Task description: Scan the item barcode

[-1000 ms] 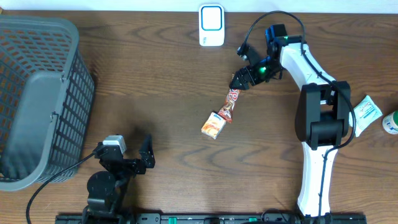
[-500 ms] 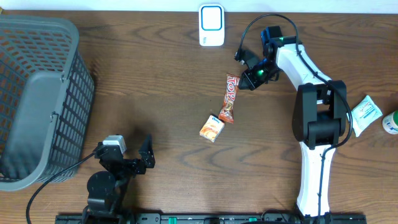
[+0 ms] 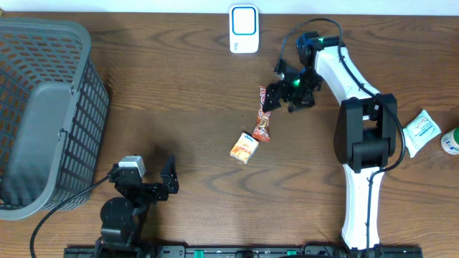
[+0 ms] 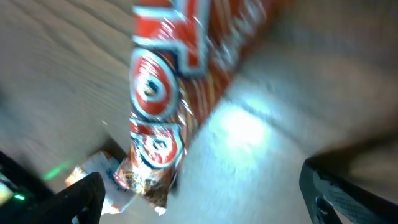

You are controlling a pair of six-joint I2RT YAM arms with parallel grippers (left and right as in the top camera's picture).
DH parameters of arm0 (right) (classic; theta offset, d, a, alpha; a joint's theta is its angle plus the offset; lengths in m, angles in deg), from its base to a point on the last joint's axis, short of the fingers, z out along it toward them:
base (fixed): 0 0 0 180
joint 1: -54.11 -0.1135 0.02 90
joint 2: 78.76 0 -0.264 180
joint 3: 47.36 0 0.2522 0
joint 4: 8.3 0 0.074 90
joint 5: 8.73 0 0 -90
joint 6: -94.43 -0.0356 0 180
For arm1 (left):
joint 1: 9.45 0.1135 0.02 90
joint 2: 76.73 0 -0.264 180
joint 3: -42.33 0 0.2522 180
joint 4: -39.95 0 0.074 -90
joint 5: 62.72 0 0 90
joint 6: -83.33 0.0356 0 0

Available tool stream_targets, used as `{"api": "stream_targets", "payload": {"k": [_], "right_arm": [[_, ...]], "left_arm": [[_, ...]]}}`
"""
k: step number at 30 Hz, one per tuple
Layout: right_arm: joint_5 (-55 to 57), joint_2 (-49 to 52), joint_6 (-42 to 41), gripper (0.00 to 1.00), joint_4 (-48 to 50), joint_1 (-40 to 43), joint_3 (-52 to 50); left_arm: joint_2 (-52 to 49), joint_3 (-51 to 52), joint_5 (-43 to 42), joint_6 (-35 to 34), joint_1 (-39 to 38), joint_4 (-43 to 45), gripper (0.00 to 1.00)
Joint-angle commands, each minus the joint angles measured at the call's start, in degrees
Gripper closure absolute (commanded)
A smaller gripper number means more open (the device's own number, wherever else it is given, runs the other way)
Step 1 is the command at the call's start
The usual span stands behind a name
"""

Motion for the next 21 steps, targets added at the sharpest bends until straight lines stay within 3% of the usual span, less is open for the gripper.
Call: {"api": "stream_targets", "payload": {"k": [1,6,14,21], "right_arm": [[4.61,2.45,-13.03,0.05,-0.59,-3.32,0.33],[14.67,2.45,-26.8,0.1,1.11,-8.09,0.33],[32.85,2.45,-47.25,0.34,2.45,-14.95,0.33],[34.58,2.45,-52.04,0.85,2.62,-18.12,0.37]], "left_arm": [[0.37,0.79,-0.76,-0.52,0.13,-1.68,0.02],[0.37,0.79,-0.76,-0.52,0.13,-1.68,0.02],[0.37,0.79,-0.76,-0.52,0.11,-1.68,0.02],[0.37,0.79,-0.76,-0.52,0.11,-1.68,0.02]]}}
